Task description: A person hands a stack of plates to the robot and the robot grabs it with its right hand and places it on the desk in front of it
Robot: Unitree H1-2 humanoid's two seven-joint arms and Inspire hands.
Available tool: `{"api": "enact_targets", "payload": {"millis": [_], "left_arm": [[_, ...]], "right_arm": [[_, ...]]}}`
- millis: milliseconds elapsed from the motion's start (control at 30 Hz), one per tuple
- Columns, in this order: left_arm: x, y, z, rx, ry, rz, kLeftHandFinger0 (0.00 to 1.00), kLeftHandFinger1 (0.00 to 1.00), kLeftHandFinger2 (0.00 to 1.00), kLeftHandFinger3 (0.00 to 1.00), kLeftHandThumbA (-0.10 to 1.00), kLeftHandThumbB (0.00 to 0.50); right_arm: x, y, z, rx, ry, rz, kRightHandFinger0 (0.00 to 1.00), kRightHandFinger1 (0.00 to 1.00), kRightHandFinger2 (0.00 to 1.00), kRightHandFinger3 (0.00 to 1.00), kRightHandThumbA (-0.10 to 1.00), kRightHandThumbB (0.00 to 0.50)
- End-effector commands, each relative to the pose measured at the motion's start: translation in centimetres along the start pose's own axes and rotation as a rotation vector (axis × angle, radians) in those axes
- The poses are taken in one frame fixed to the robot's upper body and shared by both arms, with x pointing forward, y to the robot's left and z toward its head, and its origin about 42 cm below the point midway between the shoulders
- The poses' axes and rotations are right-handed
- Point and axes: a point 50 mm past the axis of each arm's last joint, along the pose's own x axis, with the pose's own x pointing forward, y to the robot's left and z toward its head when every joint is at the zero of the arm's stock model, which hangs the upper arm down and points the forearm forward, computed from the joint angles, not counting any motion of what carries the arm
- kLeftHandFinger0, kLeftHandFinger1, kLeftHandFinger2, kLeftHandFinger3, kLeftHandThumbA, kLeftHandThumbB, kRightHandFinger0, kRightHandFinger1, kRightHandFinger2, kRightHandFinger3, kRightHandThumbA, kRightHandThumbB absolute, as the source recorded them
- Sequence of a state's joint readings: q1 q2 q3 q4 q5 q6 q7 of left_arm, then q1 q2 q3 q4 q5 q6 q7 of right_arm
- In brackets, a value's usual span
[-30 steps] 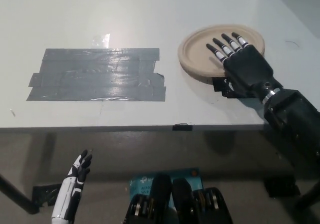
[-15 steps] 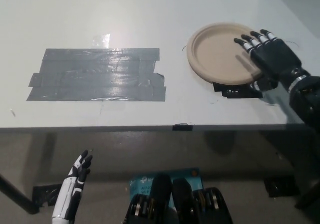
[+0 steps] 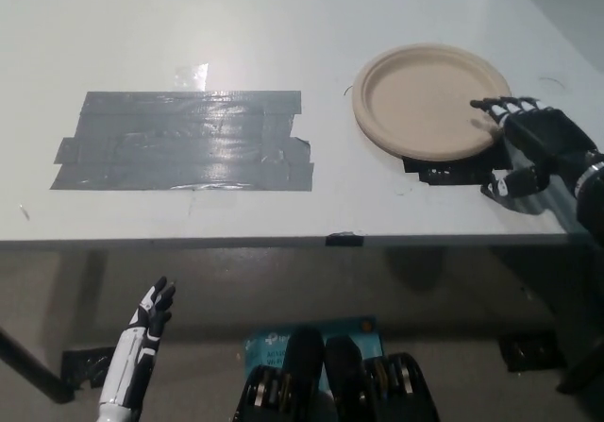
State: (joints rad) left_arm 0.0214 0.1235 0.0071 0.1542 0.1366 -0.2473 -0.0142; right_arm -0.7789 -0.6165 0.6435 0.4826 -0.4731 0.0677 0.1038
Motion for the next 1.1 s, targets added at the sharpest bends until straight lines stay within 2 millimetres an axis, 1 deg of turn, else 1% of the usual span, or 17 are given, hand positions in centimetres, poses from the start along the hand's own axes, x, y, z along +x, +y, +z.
{"api": "enact_targets", "payload": {"millis": [0, 67, 133, 167, 233, 267, 333, 433, 500, 600, 733, 800, 900, 933, 967, 1033, 1067], "left_arm": [[2.9, 1.6, 3.6, -0.022, -0.1, -0.01, 1.0, 1.0, 1.0, 1.0, 1.0, 0.23], [2.9, 1.6, 3.5, -0.028, -0.103, -0.012, 1.0, 1.0, 1.0, 1.0, 1.0, 0.224], [2.8, 1.1, 3.4, -0.039, -0.099, -0.02, 1.0, 1.0, 1.0, 1.0, 1.0, 0.227], [2.8, 1.0, 3.3, -0.041, -0.096, -0.025, 1.0, 1.0, 1.0, 1.0, 1.0, 0.227], [2.8, 0.6, 3.1, -0.051, -0.091, -0.034, 1.0, 1.0, 1.0, 1.0, 1.0, 0.221], [2.9, 0.4, 2.9, -0.054, -0.091, -0.038, 1.0, 1.0, 1.0, 1.0, 1.0, 0.22], [3.0, 0.4, 2.8, -0.044, -0.083, -0.038, 1.0, 1.0, 1.0, 1.0, 1.0, 0.228], [3.1, 0.4, 2.7, -0.027, -0.083, -0.027, 1.0, 1.0, 1.0, 1.0, 1.0, 0.225], [3.4, 0.3, 2.8, -0.025, -0.088, -0.026, 1.0, 1.0, 1.0, 1.0, 1.0, 0.221], [3.9, -0.1, 3.1, -0.052, -0.094, -0.03, 1.0, 1.0, 1.0, 1.0, 1.0, 0.244], [5.5, -0.3, 3.9, -0.056, -0.12, -0.028, 1.0, 1.0, 1.0, 1.0, 1.0, 0.255], [6.5, -0.4, 4.6, -0.061, -0.138, -0.029, 1.0, 1.0, 1.0, 1.0, 1.0, 0.261], [6.8, -0.5, 4.8, -0.061, -0.147, -0.032, 1.0, 1.0, 1.0, 1.0, 1.0, 0.26], [6.8, -0.6, 4.9, -0.063, -0.147, -0.031, 1.0, 1.0, 1.0, 1.0, 1.0, 0.258], [6.8, -0.6, 4.9, -0.064, -0.148, -0.03, 1.0, 1.0, 1.0, 1.0, 1.0, 0.252], [6.8, -0.7, 5.0, -0.06, -0.151, -0.03, 1.0, 1.0, 1.0, 1.0, 1.0, 0.247], [6.8, -0.7, 5.0, -0.06, -0.155, -0.031, 1.0, 1.0, 1.0, 1.0, 1.0, 0.248]], "right_arm": [[-26.8, -32.7, 10.2, 0.386, -0.823, 0.125, 1.0, 1.0, 1.0, 1.0, 0.99, 0.5], [-27.5, -31.9, 10.4, 0.371, -0.841, 0.069, 1.0, 1.0, 1.0, 1.0, 1.0, 0.5], [-29.4, -26.7, 11.0, 0.326, -0.933, -0.202, 1.0, 1.0, 1.0, 1.0, 1.0, 0.5], [-30.0, -25.2, 11.1, 0.332, -0.973, -0.262, 1.0, 1.0, 1.0, 1.0, 1.0, 0.5], [-32.0, -20.2, 11.3, 0.384, -1.02, -0.455, 1.0, 1.0, 1.0, 1.0, 1.0, 0.5], [-33.5, -17.6, 10.8, 0.426, -1.039, -0.573, 1.0, 1.0, 1.0, 1.0, 1.0, 0.48], [-33.9, -16.6, 10.5, 0.397, -1.064, -0.73, 1.0, 1.0, 1.0, 1.0, 1.0, 0.479], [-34.0, -18.5, 10.2, 0.337, -0.98, -0.9, 1.0, 1.0, 1.0, 1.0, 1.0, 0.5], [-34.2, -18.0, 9.9, 0.356, -0.97, -0.934, 1.0, 1.0, 1.0, 1.0, 1.0, 0.5], [-34.4, -16.8, 9.6, 0.335, -0.957, -1.0, 1.0, 1.0, 1.0, 1.0, 1.0, 0.5], [-33.9, -15.6, 10.0, 0.298, -0.978, -1.066, 1.0, 1.0, 1.0, 1.0, 1.0, 0.5], [-32.1, -12.1, 11.3, 0.447, -0.999, -1.084, 1.0, 1.0, 1.0, 1.0, 1.0, 0.5], [-31.3, -9.7, 12.2, 0.525, -0.995, -1.031, 1.0, 1.0, 1.0, 1.0, 1.0, 0.496], [-30.6, -8.6, 13.2, 0.57, -0.982, -1.028, 1.0, 1.0, 1.0, 1.0, 1.0, 0.458], [-30.3, -8.0, 13.6, 0.598, -0.971, -1.021, 1.0, 1.0, 1.0, 1.0, 1.0, 0.447], [-29.3, -5.8, 15.2, 0.79, -0.949, -0.934, 1.0, 1.0, 1.0, 1.0, 1.0, 0.418], [-28.0, -4.2, 15.8, 0.957, -0.952, -0.845, 1.0, 1.0, 1.0, 1.0, 0.97, 0.441]]}}
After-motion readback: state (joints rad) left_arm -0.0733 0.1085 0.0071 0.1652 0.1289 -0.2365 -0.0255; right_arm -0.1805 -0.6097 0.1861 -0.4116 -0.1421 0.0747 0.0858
